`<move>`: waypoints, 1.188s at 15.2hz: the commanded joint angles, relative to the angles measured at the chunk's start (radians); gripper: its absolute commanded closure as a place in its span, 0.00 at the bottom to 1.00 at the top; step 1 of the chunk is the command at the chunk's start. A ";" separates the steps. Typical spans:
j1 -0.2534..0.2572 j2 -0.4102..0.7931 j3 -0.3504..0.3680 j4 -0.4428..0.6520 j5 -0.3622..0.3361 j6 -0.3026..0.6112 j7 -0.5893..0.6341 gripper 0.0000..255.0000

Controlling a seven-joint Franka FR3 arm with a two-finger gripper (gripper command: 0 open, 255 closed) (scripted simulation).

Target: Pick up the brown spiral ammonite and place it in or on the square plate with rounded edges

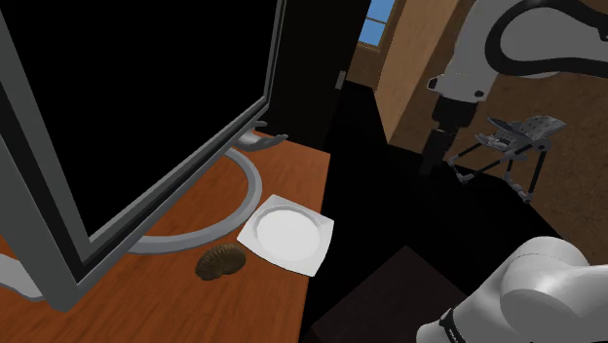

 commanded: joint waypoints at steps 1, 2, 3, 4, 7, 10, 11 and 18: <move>0.000 0.000 0.000 0.000 0.000 0.000 0.000 0.00; 0.012 0.024 0.004 -0.006 0.003 0.033 -0.013 0.00; 0.024 0.049 0.007 -0.011 0.006 0.065 -0.025 0.00; 0.036 0.075 0.011 -0.014 0.009 0.097 -0.038 0.00; 0.071 0.156 0.024 -0.019 0.019 0.190 -0.075 0.00; 0.105 0.242 0.040 -0.013 0.028 0.279 -0.112 0.00; 0.116 0.271 0.045 -0.010 0.031 0.308 -0.125 0.00; 0.186 0.483 0.091 0.042 0.045 0.489 -0.207 0.00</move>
